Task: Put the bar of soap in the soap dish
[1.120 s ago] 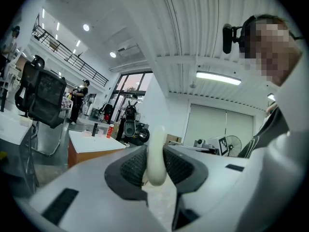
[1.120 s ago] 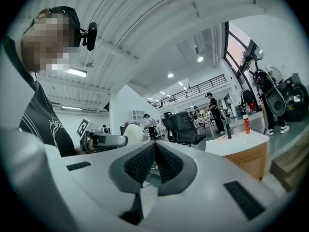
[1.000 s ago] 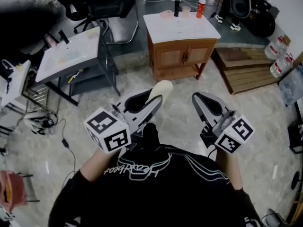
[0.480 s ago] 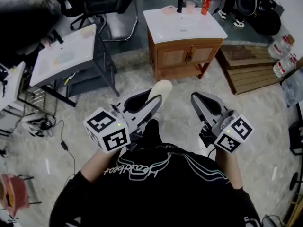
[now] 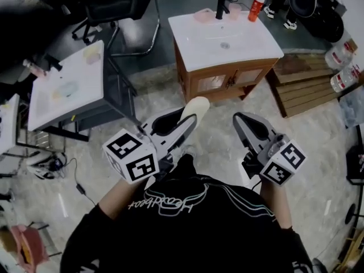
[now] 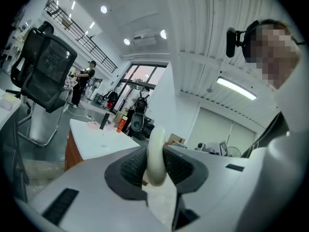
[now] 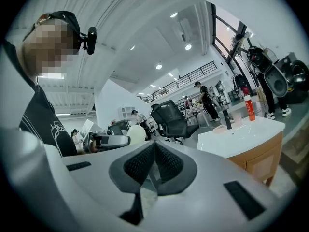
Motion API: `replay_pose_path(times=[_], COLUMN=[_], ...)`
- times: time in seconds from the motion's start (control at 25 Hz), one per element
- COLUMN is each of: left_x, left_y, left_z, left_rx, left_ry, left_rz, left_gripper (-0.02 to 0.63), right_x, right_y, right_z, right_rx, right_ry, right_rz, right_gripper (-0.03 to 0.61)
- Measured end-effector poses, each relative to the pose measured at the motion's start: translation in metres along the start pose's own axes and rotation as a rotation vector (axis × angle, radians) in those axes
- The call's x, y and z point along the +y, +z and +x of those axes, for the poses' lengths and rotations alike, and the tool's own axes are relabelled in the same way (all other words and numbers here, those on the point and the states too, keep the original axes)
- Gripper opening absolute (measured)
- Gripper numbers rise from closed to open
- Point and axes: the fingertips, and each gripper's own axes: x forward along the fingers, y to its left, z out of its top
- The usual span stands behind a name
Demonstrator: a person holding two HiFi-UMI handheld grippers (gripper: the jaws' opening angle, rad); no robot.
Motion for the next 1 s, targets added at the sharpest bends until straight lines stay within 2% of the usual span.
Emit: replay_pose_path(times=[0.24,0.4,0.72,1.0], left_x=[0.086,0.125,0.158,0.182], left_y=[0.044,0.069,0.094,0.108], left_z=[0.05,0.077,0.115,0.137], left_rx=[0.022,0.025,0.041,0.02], left_ry=[-0.037,-0.066,-0.129,-0.165], left_rz=[-0.039,-0.051,-0.043,-0.175], left_gripper=[0.121,0.121,0.121,0.121], right_x=[-0.066,-0.098,-0.139,-0.164], right_y=[0.023,0.036,0.057,0.07], right_z=[0.077,0.111,0.146,0.16], right_rx=[0.021,0.037,0.012,-0.005], right_ry=[-0.046,-0.071,-0.094,-0.096], right_rz=[0.027,0.031,0.021,0.018], right_gripper=[0.026,0.026,0.026,0.026])
